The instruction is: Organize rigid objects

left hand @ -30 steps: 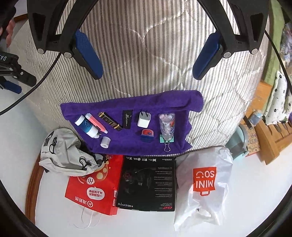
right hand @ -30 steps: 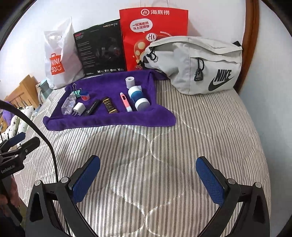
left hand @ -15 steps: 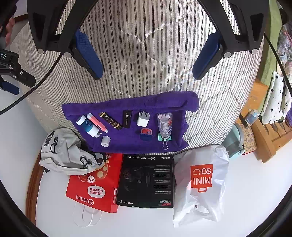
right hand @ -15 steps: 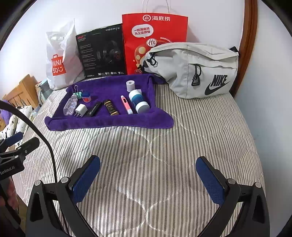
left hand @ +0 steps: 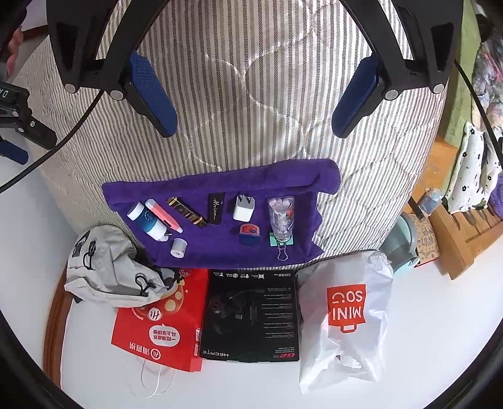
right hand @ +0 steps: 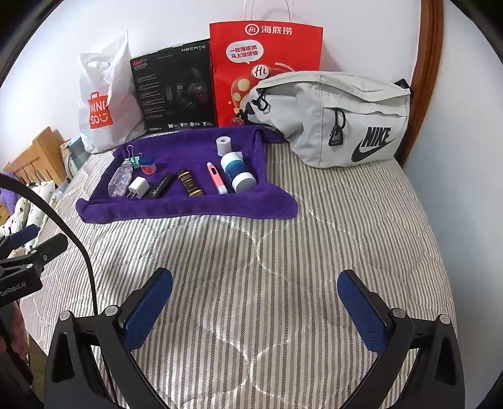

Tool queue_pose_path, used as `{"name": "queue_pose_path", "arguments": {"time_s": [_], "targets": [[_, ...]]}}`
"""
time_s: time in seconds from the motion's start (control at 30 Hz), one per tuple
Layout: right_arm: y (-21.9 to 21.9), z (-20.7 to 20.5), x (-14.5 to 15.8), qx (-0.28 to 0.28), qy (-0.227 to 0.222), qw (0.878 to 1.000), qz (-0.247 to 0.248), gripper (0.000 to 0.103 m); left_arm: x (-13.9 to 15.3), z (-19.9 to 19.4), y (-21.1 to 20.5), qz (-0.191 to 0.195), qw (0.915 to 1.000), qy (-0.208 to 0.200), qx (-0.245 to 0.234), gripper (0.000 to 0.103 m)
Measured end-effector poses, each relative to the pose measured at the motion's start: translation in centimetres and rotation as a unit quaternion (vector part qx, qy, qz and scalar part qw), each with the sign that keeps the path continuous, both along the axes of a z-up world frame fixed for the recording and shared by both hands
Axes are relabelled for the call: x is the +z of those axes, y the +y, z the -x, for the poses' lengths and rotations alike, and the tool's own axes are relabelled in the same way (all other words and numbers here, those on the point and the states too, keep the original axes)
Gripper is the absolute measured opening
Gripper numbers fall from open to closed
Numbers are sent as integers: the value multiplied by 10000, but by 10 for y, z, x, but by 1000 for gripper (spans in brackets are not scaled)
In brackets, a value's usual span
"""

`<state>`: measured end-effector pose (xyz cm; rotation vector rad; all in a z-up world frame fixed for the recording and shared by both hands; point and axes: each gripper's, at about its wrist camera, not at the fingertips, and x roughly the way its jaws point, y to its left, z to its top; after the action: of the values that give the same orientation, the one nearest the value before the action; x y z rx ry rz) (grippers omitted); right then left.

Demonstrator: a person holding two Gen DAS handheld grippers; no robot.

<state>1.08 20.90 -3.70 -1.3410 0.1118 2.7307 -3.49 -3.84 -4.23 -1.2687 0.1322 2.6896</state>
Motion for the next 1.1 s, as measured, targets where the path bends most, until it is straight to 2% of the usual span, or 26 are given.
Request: {"name": "queue_pose_path", "arguments": {"time_s": [1.1], "targets": [[-3,3,0,52,-42,9999,-95,103,5,-3,4,158,9997,106,-152,100]]}}
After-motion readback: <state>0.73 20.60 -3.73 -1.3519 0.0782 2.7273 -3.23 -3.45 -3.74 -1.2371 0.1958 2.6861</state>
